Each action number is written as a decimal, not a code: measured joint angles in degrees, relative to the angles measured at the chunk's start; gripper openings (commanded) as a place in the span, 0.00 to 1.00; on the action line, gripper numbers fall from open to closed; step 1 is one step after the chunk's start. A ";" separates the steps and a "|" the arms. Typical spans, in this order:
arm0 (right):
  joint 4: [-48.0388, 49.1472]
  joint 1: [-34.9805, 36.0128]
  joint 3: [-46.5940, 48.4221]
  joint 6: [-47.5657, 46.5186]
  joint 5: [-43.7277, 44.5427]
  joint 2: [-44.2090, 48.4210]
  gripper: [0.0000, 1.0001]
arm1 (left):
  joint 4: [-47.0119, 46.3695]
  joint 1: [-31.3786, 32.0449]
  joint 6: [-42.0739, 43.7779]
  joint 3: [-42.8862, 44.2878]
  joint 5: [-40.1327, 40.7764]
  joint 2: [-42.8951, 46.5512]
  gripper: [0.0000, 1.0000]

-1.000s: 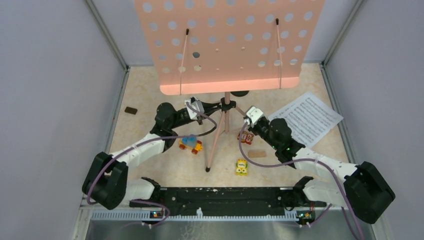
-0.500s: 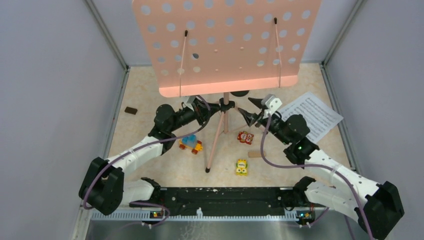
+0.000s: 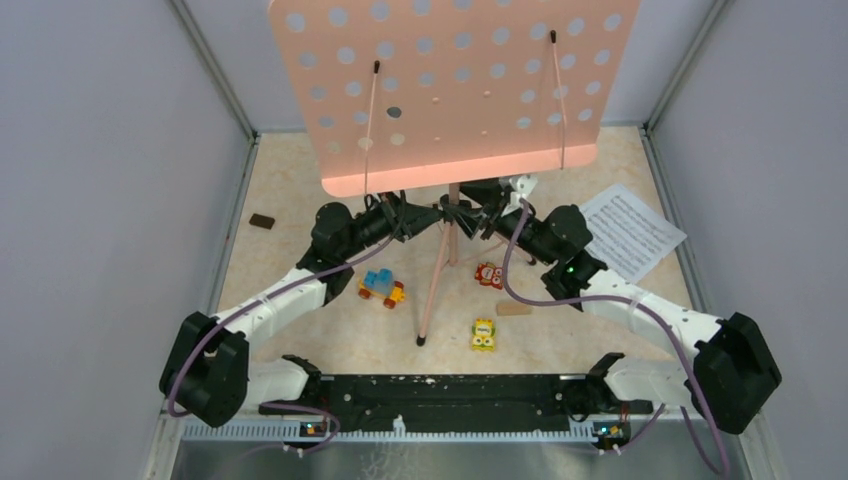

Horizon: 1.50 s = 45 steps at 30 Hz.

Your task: Pack up the instrument practice props

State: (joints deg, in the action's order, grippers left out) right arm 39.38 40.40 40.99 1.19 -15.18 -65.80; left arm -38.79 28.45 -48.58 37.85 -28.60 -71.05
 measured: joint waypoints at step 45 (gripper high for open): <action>-9.14 2.36 5.88 -6.47 5.53 -4.57 0.00 | 11.76 -0.68 -34.42 -4.33 12.37 4.50 0.98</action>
State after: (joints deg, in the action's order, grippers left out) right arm 30.24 42.76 46.87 -5.28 -9.65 -70.37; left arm -27.03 27.77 -83.00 33.52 -16.23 -66.54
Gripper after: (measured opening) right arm 0.193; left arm 0.953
